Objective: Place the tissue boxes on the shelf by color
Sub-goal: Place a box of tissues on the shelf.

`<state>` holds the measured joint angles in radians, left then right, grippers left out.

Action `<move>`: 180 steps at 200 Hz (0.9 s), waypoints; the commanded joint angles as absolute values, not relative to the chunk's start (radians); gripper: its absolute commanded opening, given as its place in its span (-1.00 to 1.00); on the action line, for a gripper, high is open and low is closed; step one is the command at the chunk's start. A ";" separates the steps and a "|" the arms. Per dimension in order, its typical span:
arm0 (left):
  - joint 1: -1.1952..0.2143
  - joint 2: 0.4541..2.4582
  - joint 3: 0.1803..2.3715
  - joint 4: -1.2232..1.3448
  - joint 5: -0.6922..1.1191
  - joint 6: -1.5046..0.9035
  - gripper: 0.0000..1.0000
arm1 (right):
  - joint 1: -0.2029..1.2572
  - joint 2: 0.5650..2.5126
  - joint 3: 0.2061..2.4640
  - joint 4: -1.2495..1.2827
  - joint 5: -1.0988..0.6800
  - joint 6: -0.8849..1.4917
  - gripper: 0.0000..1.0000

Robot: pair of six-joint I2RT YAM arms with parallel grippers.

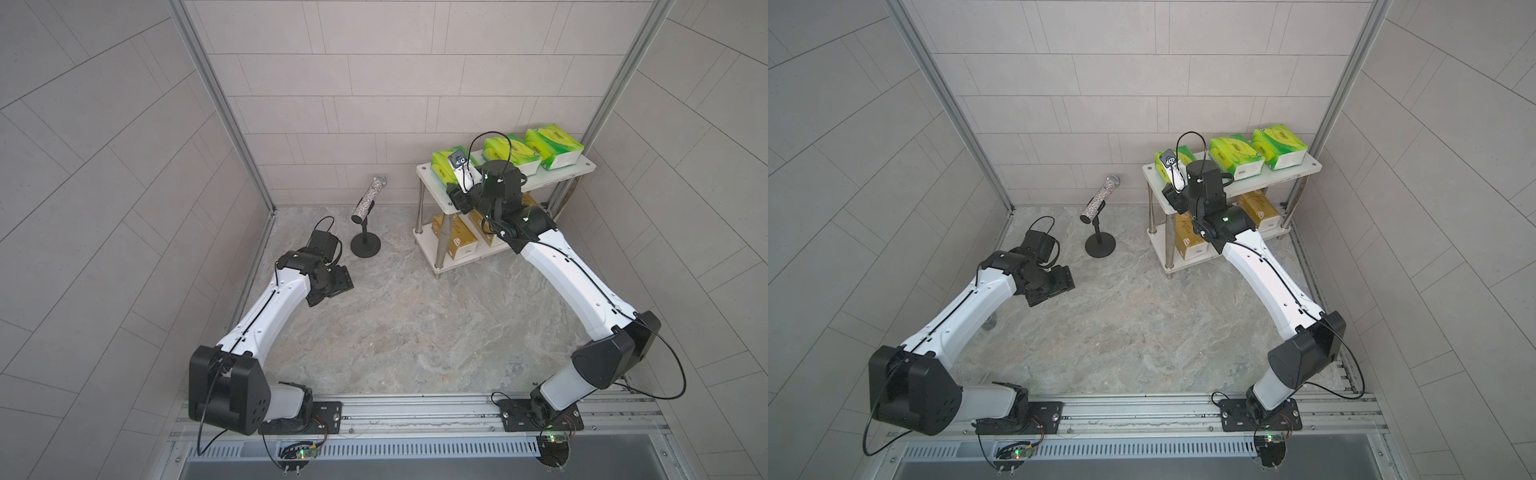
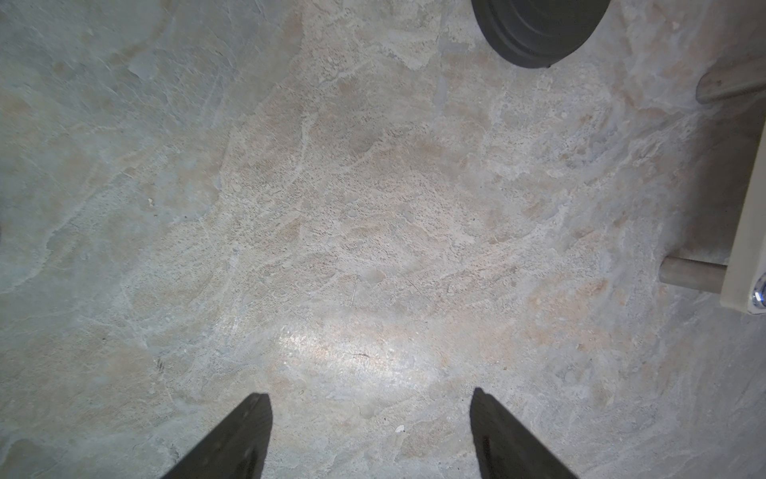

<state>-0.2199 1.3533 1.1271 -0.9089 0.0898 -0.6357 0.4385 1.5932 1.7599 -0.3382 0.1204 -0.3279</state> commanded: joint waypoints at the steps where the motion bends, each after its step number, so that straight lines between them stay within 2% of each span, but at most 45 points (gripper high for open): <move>1: -0.215 1.349 1.118 -0.916 0.080 -0.628 0.66 | 0.438 1.606 1.720 -0.438 0.134 -0.334 0.40; 86: -0.216 1.344 1.118 -0.919 0.078 -0.626 0.66 | 0.336 1.568 1.722 -0.488 0.000 -0.385 0.38; 145: -0.215 1.341 1.120 -0.920 0.080 -0.629 0.66 | 0.334 1.564 1.722 -0.484 -0.028 -0.350 0.39; 180: -0.215 1.336 1.121 -0.926 0.077 -0.629 0.66 | 0.337 1.562 1.720 -0.482 -0.020 -0.343 0.51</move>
